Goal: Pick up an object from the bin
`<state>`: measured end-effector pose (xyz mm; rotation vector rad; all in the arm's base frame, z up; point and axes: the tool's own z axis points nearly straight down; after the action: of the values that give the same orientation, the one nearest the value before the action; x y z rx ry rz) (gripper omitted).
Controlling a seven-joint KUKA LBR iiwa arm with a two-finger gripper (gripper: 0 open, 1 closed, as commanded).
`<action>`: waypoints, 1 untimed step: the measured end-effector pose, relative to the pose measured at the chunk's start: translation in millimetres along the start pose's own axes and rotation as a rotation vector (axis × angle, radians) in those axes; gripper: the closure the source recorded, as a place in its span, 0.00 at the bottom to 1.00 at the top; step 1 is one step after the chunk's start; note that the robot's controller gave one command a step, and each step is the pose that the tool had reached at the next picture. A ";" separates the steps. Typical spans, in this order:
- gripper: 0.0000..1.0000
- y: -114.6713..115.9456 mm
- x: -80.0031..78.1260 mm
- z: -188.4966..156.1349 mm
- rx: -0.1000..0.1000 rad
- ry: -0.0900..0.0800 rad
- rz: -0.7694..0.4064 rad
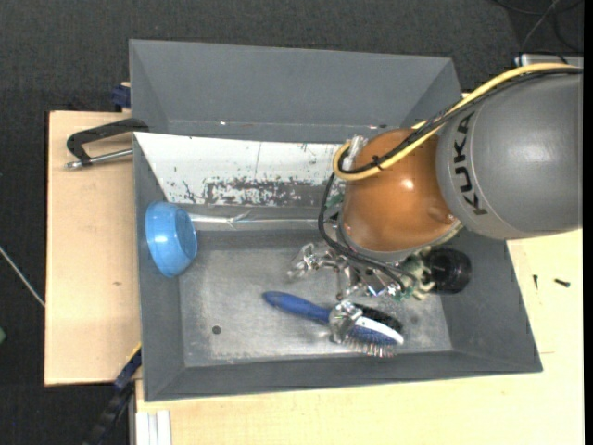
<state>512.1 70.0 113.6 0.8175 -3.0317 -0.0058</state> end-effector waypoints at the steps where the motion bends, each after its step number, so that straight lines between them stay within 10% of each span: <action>1: 0.00 40.7 -17.1 -6.5 0.002 -0.005 0.171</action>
Offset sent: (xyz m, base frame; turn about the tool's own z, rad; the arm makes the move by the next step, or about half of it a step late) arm -0.0063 0.0411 0.0058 0.1731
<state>506.4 113.7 120.3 0.5572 -3.0957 -0.0047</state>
